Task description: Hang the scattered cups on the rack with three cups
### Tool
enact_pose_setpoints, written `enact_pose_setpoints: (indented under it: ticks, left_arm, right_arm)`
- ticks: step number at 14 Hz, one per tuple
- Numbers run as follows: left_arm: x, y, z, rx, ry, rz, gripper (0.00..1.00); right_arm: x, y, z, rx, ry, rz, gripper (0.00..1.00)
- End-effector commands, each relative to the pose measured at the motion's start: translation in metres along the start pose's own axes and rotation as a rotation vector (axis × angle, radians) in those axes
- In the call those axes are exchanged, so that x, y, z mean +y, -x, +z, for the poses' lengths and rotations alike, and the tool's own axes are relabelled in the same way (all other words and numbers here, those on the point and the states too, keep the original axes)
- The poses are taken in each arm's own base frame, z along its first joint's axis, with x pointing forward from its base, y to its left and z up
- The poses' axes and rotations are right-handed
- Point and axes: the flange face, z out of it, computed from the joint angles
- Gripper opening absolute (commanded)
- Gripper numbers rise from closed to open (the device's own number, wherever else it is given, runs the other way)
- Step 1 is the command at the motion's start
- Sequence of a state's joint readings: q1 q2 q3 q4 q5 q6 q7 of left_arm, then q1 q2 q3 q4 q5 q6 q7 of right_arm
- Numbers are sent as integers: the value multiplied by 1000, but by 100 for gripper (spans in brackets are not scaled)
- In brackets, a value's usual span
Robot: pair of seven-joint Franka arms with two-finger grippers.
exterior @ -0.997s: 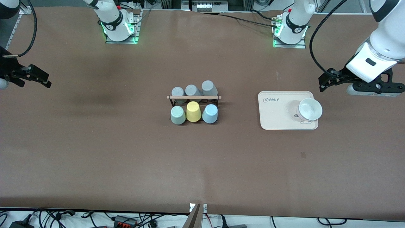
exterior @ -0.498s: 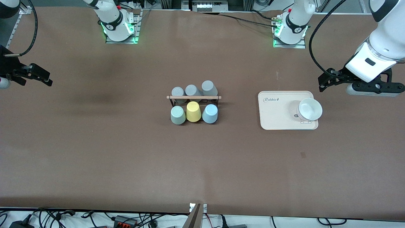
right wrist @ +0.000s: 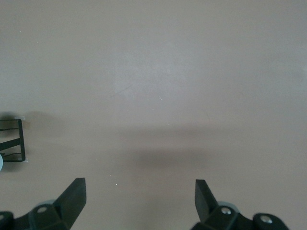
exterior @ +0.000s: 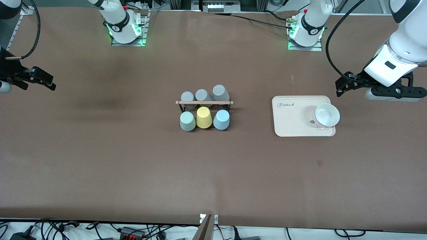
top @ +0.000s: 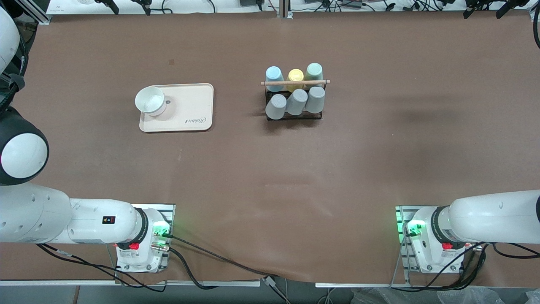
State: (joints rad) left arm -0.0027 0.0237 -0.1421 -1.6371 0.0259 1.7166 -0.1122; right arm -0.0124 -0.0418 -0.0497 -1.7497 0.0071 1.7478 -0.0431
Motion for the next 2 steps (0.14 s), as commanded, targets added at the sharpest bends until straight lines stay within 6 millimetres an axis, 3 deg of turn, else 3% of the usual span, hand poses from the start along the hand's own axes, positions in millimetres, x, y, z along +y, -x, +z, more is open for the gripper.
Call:
enact_pose_setpoints:
  ticks: [1,2]
  left_arm:
    - [1,0,-7,-4,17,-5,100]
    - [2,0,-7,-4,17,-3,100]
  right_arm:
    - [1,5,-4,0,7,-17,100]
    - [0,5,-4,1,7,-19,100]
